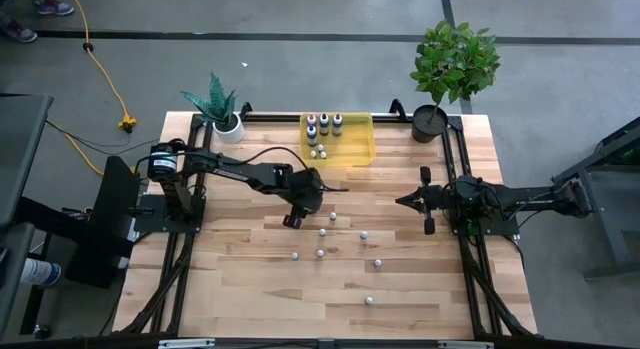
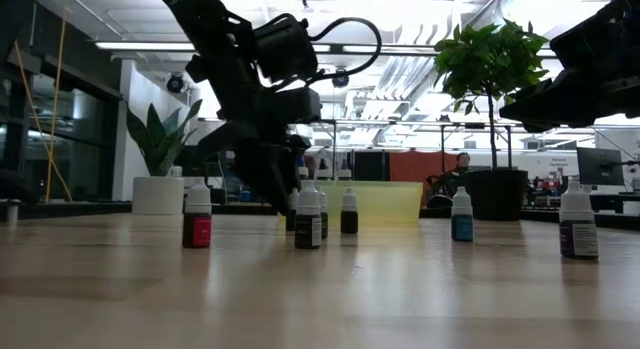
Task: Pick & Place food coloring
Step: Put the top small red food coloring bottle into the yellow bin
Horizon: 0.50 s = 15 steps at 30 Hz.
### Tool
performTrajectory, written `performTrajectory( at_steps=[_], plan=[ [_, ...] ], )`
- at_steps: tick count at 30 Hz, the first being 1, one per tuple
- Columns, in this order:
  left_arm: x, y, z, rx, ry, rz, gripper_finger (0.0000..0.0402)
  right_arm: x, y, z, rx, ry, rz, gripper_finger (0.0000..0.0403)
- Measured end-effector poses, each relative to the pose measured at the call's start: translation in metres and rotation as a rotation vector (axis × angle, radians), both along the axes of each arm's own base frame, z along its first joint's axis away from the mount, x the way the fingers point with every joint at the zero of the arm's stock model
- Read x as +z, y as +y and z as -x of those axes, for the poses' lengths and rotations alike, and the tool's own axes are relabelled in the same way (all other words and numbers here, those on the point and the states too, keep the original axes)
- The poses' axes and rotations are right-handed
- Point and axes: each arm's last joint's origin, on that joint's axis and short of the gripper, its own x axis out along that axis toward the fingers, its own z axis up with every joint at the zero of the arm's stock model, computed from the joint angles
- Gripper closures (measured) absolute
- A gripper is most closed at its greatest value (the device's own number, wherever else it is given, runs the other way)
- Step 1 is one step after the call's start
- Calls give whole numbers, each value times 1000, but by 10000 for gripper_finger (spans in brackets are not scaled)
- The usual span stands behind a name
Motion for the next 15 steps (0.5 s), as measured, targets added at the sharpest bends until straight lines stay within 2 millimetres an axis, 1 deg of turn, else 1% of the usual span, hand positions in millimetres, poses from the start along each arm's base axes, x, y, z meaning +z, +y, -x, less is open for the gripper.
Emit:
performTrajectory(
  at_steps=[15],
  plan=[
    [0,2,0,38,-1,17,232,0,0,0,0,0,0,402]
  ],
)
